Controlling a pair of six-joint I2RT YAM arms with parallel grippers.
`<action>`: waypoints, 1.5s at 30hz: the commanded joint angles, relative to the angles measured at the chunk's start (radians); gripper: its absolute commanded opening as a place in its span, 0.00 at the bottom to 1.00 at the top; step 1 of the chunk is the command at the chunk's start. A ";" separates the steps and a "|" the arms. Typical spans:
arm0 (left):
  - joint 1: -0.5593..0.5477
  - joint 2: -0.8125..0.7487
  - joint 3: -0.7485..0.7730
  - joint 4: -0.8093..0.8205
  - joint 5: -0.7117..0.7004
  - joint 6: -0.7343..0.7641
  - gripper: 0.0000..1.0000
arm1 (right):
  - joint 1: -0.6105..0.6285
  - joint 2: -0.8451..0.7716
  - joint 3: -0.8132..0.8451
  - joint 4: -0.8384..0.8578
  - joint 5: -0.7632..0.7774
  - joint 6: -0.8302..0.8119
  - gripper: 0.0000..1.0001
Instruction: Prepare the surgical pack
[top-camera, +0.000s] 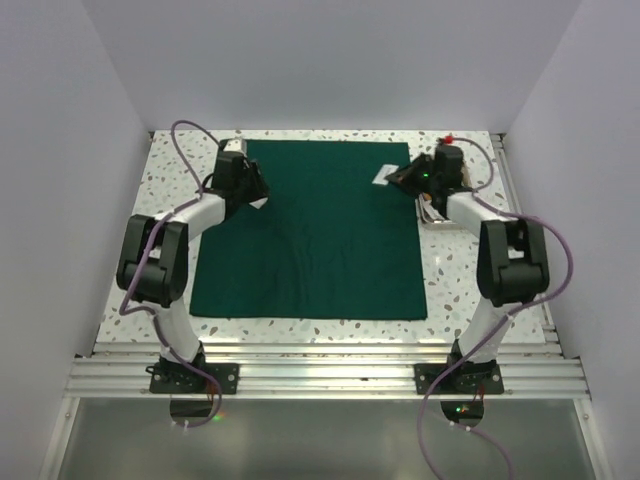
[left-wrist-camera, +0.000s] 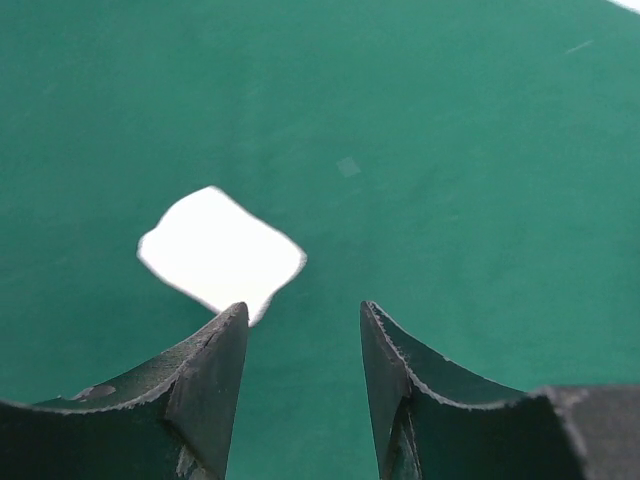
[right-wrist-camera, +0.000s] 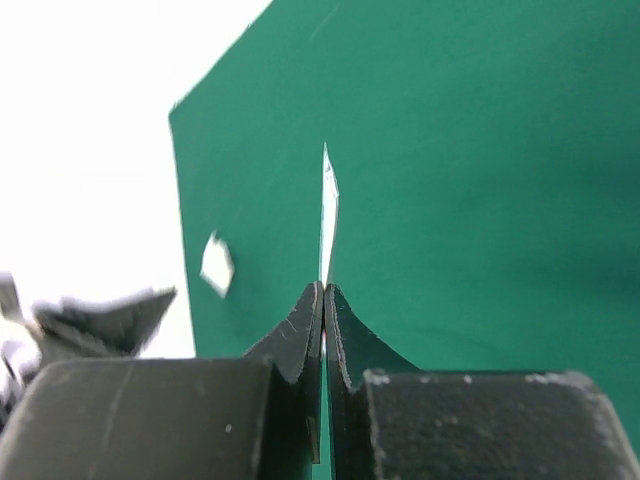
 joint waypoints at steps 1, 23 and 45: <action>0.001 0.068 0.063 -0.108 -0.101 0.081 0.52 | -0.103 -0.122 -0.109 0.005 0.118 -0.018 0.00; -0.063 0.174 0.236 -0.220 -0.295 0.199 0.51 | -0.271 -0.203 -0.206 -0.134 0.370 -0.075 0.42; -0.101 0.335 0.385 -0.330 -0.305 0.212 0.26 | -0.268 -0.306 -0.264 -0.056 0.353 -0.092 0.49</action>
